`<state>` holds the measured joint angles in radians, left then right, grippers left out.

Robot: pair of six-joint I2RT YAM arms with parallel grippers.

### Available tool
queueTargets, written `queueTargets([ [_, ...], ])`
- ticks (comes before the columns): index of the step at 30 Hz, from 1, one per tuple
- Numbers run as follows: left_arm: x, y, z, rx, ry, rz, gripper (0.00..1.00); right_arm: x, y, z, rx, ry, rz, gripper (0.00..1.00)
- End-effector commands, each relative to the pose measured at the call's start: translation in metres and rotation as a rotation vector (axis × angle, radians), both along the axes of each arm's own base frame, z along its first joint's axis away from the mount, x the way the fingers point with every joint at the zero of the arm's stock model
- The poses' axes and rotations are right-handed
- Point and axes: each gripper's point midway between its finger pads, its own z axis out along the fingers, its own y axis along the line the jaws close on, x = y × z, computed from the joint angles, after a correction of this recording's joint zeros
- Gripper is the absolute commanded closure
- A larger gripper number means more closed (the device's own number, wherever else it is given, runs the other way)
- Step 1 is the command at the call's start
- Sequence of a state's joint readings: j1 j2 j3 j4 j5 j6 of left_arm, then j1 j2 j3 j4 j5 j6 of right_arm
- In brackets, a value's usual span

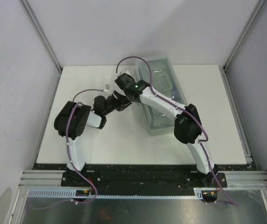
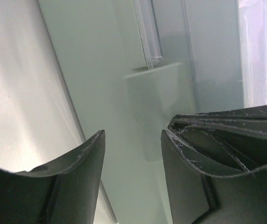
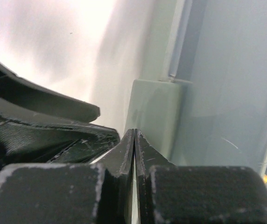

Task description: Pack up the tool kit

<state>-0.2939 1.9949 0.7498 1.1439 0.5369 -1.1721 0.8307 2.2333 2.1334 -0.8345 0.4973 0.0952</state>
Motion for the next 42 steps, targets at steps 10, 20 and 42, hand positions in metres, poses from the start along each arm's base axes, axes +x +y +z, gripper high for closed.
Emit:
queueTargets([
  [10,0.018,-0.022,0.016,-0.044,-0.058,-0.041,0.56,0.02,-0.047,0.031,-0.068,-0.088,-0.13,0.97],
  [20,0.017,-0.021,-0.011,0.056,-0.033,-0.016,0.53,0.019,-0.05,0.027,-0.068,-0.077,-0.135,0.96],
  [42,0.023,-0.025,0.013,0.068,-0.099,-0.016,0.49,0.025,-0.039,0.167,0.378,-0.248,-0.109,0.79],
])
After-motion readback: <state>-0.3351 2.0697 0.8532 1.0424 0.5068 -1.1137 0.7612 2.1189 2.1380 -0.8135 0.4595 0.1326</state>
